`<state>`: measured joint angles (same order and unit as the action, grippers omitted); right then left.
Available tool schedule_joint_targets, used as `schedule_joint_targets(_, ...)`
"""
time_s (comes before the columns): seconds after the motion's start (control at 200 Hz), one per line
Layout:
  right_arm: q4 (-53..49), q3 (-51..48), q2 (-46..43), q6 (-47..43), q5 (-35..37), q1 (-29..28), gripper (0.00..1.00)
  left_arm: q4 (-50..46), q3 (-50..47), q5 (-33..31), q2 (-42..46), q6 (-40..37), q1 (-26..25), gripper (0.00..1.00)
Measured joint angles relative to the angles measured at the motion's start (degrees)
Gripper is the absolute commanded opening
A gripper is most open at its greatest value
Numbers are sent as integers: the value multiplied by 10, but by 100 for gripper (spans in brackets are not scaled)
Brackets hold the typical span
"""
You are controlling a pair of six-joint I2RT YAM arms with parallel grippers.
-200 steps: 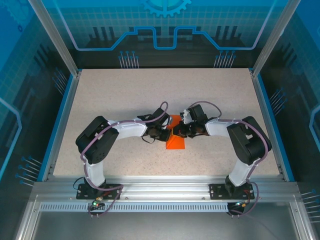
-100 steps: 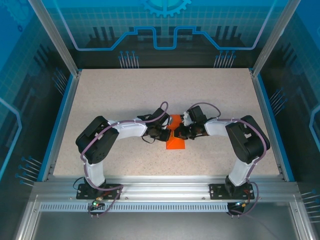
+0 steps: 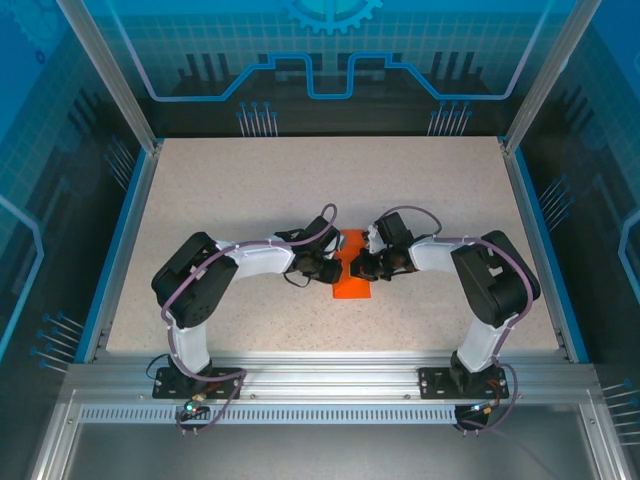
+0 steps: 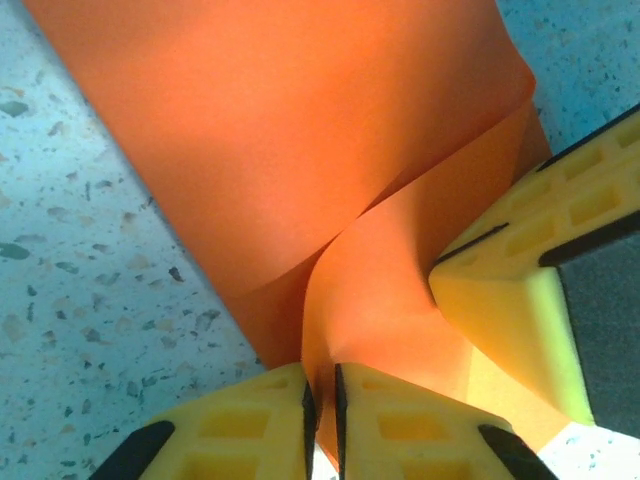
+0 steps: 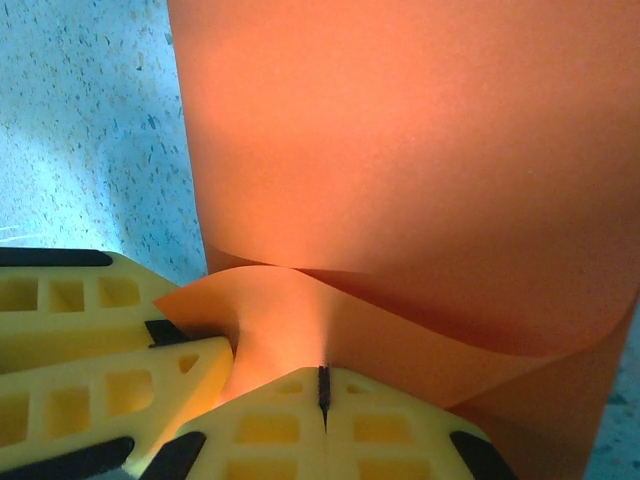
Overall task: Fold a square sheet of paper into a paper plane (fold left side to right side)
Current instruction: Fold the triangle a second time at the center of the table.
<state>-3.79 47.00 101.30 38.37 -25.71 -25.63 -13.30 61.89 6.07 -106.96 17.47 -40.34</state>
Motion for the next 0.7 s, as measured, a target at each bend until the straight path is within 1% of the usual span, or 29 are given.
schedule_joint_targets(0.145,1,-1,0,0,0,0,0,-31,0,-9,33,-4,0,29)
schedule_joint_targets(0.27,2,-1,0,0,0,0,0,-50,0,-11,77,-5,0,31)
schedule_joint_targets(0.335,2,-1,0,0,0,0,0,-57,0,1,95,-5,0,31)
schedule_joint_targets(0.4,2,-1,0,0,0,0,0,-60,0,25,102,-4,0,31)
schedule_joint_targets(0.54,3,-2,0,0,0,0,0,-56,-5,105,100,9,0,30)
schedule_joint_targets(0.62,4,-2,0,0,0,0,0,-43,-7,149,87,20,0,30)
schedule_joint_targets(0.7,4,-2,0,0,0,0,0,-33,-7,177,66,24,0,30)
